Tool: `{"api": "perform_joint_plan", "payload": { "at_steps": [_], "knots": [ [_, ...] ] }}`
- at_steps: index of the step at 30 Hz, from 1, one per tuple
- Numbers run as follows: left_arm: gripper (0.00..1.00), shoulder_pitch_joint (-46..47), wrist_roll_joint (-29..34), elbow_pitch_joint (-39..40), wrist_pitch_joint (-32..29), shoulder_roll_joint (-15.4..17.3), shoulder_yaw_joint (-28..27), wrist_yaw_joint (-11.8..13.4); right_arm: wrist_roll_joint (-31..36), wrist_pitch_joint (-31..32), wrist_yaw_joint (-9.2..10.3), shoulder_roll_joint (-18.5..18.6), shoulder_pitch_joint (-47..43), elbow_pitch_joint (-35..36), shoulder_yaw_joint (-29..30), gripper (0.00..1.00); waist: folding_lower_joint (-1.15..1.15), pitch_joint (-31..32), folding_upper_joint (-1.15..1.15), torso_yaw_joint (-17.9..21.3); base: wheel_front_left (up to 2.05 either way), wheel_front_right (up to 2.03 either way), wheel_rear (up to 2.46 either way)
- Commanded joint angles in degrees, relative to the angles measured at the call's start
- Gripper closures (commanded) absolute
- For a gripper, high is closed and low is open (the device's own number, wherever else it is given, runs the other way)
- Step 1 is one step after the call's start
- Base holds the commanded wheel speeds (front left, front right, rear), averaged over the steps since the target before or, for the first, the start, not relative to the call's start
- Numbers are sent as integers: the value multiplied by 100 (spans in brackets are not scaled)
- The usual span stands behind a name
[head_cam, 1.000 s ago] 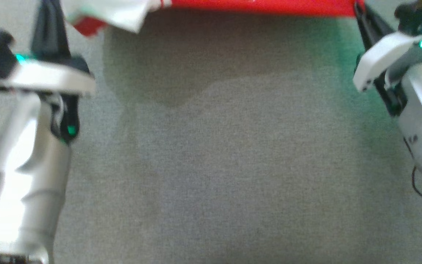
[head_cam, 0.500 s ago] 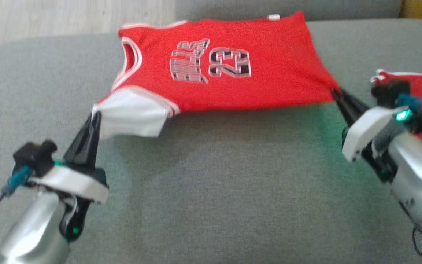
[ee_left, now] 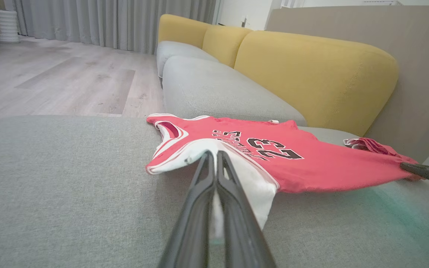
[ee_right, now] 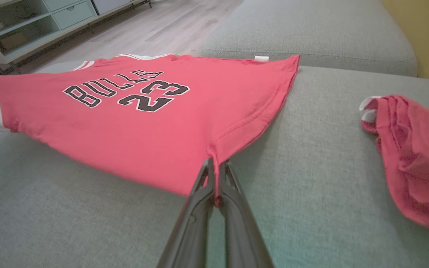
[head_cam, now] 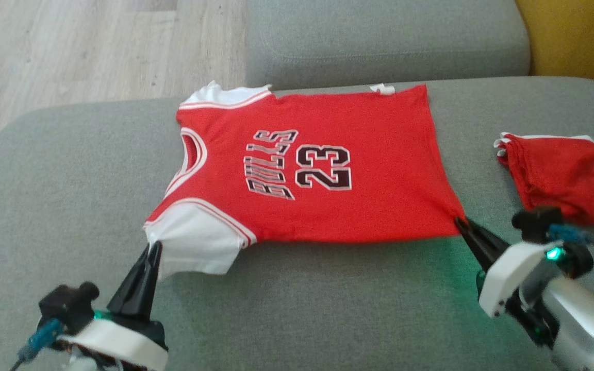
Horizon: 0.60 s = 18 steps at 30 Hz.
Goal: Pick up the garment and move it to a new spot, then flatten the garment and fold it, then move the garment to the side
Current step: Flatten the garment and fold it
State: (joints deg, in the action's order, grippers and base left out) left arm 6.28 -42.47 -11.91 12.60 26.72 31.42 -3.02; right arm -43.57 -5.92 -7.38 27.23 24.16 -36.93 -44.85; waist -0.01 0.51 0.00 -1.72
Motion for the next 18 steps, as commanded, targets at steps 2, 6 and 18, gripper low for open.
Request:
{"api": "perform_joint_plan", "payload": {
  "at_steps": [2,6,18],
  "knots": [
    [100,97,-56,373,12,237,-260,105,0,23,-11,175,-172,295,149,100,1,75,0,-3,0,0,0],
    [100,-111,-94,708,-7,284,-298,262,134,84,-11,162,-505,607,485,100,1,84,0,5,0,0,0],
    [100,355,22,834,-178,324,-325,385,938,438,-11,-229,-660,1166,1511,100,1,-316,0,35,0,0,0]
  ]
}}
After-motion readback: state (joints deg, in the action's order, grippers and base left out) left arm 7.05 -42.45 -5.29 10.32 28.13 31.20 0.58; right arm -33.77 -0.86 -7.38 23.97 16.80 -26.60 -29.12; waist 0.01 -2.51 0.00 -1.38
